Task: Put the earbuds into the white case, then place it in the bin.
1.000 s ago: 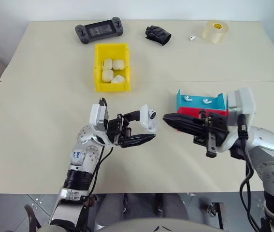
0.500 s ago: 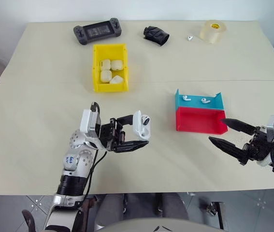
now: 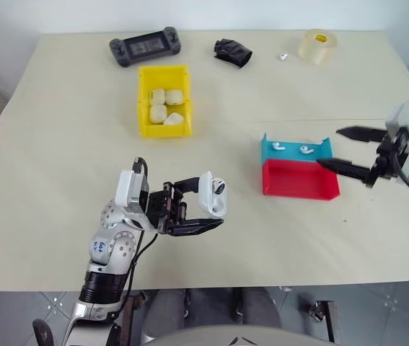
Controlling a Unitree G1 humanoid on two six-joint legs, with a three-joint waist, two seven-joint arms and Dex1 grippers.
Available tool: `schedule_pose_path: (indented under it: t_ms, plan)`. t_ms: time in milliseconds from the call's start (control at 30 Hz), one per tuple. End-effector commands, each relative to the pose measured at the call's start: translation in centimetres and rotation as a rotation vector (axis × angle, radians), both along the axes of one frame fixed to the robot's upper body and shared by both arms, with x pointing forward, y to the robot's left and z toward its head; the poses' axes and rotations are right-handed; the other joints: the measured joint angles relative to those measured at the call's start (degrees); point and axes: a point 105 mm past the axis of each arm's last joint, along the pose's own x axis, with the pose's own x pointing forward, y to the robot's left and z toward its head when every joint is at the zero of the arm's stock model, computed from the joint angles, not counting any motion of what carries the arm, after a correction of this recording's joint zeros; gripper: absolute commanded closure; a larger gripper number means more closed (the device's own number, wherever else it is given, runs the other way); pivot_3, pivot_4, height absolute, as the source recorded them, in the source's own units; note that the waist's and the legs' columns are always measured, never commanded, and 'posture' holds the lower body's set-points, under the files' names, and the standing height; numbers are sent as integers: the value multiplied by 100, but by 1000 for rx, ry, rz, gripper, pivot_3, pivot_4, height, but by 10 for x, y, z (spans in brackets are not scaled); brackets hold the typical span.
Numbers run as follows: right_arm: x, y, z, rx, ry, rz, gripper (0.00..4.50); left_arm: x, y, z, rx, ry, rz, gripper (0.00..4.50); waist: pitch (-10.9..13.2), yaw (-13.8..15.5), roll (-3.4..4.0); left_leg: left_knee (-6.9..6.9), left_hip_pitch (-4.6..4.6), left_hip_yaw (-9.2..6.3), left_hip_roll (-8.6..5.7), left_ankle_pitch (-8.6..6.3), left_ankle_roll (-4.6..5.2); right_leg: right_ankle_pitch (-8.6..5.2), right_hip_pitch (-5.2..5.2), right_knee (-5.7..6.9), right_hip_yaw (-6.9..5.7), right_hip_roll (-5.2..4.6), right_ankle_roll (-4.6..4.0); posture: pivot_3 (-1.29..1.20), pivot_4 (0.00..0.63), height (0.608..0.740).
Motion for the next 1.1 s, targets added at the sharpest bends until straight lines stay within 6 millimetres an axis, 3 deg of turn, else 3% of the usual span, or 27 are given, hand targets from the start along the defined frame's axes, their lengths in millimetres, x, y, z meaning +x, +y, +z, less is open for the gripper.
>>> schedule_pose_path:
  t_ms: [33, 200, 400, 933, 1033, 1100]
  plan:
    - [21, -13, -13, -142, 80, -36, 34, -5, -3, 6, -18, -34, -5, 1724, 1, 20, -1, 0, -8, -2, -4, 0, 0, 0, 0, -8, -1, -1, 1, 0, 150, 740]
    - [55, -22, -29, -423, 102, 3, 34, -6, -6, 9, -30, -41, 9, 1724, 2, -13, 1, -2, -19, 20, -11, -2, 3, 4, -9, -16, -3, -4, 7, 0, 150, 740]
    - [79, -19, -28, -479, 79, 1, 34, -8, -9, 14, -44, -44, 34, 1724, 2, -53, 1, -4, -22, 58, 0, -1, 2, 4, -22, -5, -4, -2, 7, 0, 150, 740]
    - [86, -10, -55, -561, 136, 38, 34, -5, -7, 15, -51, -56, 96, 1724, 2, -142, 2, -4, -19, 57, 1, -1, 1, 4, -29, 20, -1, -2, 7, 0, 150, 740]
    - [85, -14, -57, -562, 155, 26, 619, -6, -5, 13, -46, -58, 104, 1724, 1, -142, 2, -2, -16, 56, 2, 0, -1, 3, -29, 27, -1, -2, 7, 0, 150, 740]
    - [82, -16, -58, -564, 176, 32, 1251, -7, -4, 12, -46, -57, 106, 1724, 1, -141, 2, 0, -15, 56, 2, 0, -2, 3, -27, 28, 0, -2, 7, 0, 150, 740]
